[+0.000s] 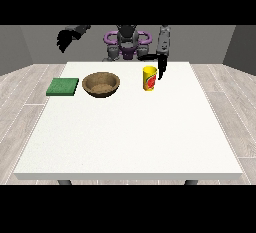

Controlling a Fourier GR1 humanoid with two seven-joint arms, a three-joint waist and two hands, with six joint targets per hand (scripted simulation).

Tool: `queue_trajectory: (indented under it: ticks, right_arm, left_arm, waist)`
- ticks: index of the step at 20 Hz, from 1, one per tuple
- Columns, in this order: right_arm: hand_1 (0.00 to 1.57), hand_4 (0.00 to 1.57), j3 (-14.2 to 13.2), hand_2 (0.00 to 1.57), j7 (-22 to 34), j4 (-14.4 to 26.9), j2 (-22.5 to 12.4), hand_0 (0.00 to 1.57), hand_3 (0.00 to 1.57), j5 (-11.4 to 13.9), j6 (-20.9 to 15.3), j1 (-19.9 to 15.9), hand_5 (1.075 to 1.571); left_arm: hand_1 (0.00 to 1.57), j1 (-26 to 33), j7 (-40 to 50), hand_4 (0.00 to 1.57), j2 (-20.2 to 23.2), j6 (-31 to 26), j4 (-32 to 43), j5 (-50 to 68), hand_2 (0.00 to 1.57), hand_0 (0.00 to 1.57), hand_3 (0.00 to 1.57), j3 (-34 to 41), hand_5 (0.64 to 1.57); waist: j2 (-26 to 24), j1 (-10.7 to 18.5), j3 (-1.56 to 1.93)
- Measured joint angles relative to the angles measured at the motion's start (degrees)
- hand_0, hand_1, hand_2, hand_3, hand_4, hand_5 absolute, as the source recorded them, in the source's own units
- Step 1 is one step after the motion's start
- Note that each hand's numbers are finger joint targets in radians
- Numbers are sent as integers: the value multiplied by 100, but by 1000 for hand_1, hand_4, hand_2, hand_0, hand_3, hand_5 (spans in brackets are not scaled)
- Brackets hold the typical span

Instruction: Pick the cup and pour the ball into the bowl, then pick the bowl and place it on the pad

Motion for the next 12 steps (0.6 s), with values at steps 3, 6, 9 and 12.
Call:
queue_trajectory:
  ticks: [3,6,9,12]
  right_arm:
    - [0,669,-63,0,-137,205,-34,0,0,1,62,-23,1562]
    - [0,675,-95,0,-253,375,-50,0,0,-25,163,12,1564]
    - [0,675,-126,0,-211,388,-127,0,0,-71,231,-44,1564]
    - [0,679,-236,0,-253,430,-252,0,0,-171,359,-110,1569]
  left_arm:
    - [0,-250,-312,203,15,-89,622,48,0,0,0,130,1429]
    - [0,-468,-636,183,90,-143,1183,105,0,0,0,313,1423]
    - [0,-650,-988,363,102,-157,1744,130,0,0,0,444,1464]
    - [698,-812,-1374,1006,166,-167,2221,192,639,698,0,627,1553]
  waist:
    - [-40,-7,1]
    - [-29,-41,-1]
    - [-7,-107,0]
    - [122,-175,-1]
